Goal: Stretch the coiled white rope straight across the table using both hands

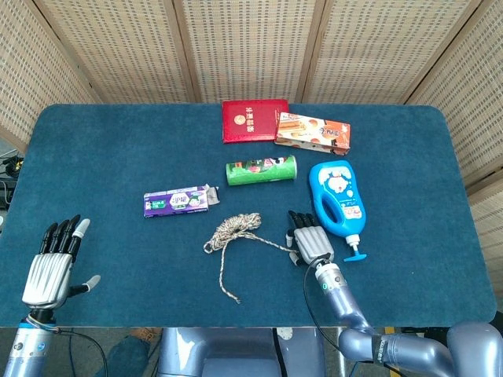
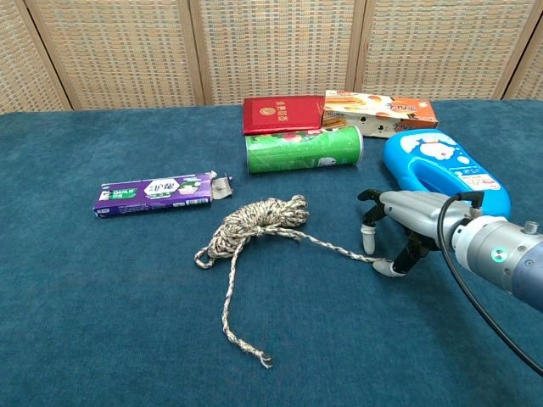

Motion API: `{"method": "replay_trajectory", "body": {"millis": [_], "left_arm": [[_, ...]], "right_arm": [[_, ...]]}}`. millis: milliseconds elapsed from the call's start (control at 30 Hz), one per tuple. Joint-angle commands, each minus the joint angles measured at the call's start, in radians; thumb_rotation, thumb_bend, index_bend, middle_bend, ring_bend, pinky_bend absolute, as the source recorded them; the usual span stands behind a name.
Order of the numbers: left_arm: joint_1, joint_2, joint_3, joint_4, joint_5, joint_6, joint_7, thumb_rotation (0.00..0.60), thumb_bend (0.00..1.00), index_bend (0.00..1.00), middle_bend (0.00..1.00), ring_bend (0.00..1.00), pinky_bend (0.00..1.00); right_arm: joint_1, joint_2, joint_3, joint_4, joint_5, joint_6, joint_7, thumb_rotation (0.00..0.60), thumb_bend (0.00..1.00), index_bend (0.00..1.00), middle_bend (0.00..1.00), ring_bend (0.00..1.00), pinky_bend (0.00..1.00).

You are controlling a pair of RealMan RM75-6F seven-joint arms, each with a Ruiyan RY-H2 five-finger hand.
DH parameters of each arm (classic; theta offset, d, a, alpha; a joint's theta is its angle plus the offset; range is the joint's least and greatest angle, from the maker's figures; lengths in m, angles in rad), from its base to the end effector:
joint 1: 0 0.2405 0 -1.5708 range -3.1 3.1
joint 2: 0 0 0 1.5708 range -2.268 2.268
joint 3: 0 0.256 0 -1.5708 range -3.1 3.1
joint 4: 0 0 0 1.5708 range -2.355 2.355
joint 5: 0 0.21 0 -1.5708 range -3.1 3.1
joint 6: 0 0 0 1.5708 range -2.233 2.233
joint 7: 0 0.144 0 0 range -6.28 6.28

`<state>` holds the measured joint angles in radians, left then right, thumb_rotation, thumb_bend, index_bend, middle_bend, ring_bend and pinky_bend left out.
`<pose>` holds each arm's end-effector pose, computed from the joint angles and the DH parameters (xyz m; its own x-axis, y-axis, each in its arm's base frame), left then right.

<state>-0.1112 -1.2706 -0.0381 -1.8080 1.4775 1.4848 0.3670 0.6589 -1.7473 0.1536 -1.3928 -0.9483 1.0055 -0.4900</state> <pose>-0.2518 0.1801 0.1005 0.4146 0.0298 0.9095 0.9097 -0.0401 -0.4133 -0.1731 -0.3098 -0.0735 0.4039 -0.3719 0.8358 -0.9134 -0.2150 0.3458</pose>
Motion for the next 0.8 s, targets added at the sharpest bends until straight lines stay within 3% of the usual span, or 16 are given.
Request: {"method": "replay_trajectory", "body": {"millis": [33, 333, 467, 800], "left_arm": [[0.0, -0.001, 0.0, 0.001, -0.001, 0.0, 0.002, 0.6, 0.0, 0.0, 0.0, 0.0, 0.0], [-0.001, -0.003, 0.0, 0.0, -0.002, -0.001, 0.004, 0.6, 0.0, 0.0, 0.0, 0.0, 0.0], [-0.001, -0.002, 0.0, 0.0, -0.001, 0.0, 0.003, 0.6, 0.0, 0.0, 0.0, 0.0, 0.0], [-0.004, -0.001, 0.002, 0.002, 0.006, -0.004, -0.004, 0.6, 0.0, 0.0, 0.0, 0.0, 0.0]], "right_arm": [[-0.001, -0.004, -0.002, 0.01, -0.003, -0.002, 0.005, 0.6, 0.34, 0.51, 0.0, 0.0, 0.0], [-0.003, -0.005, -0.006, 0.019, -0.001, -0.008, -0.001, 0.6, 0.42, 0.52, 0.0, 0.0, 0.0], [-0.003, -0.006, -0.009, 0.021, -0.011, -0.003, -0.006, 0.6, 0.44, 0.57, 0.0, 0.0, 0.0], [-0.011, -0.014, -0.011, 0.027, -0.074, 0.022, 0.032, 0.6, 0.45, 0.63, 0.0, 0.0, 0.0]]}}
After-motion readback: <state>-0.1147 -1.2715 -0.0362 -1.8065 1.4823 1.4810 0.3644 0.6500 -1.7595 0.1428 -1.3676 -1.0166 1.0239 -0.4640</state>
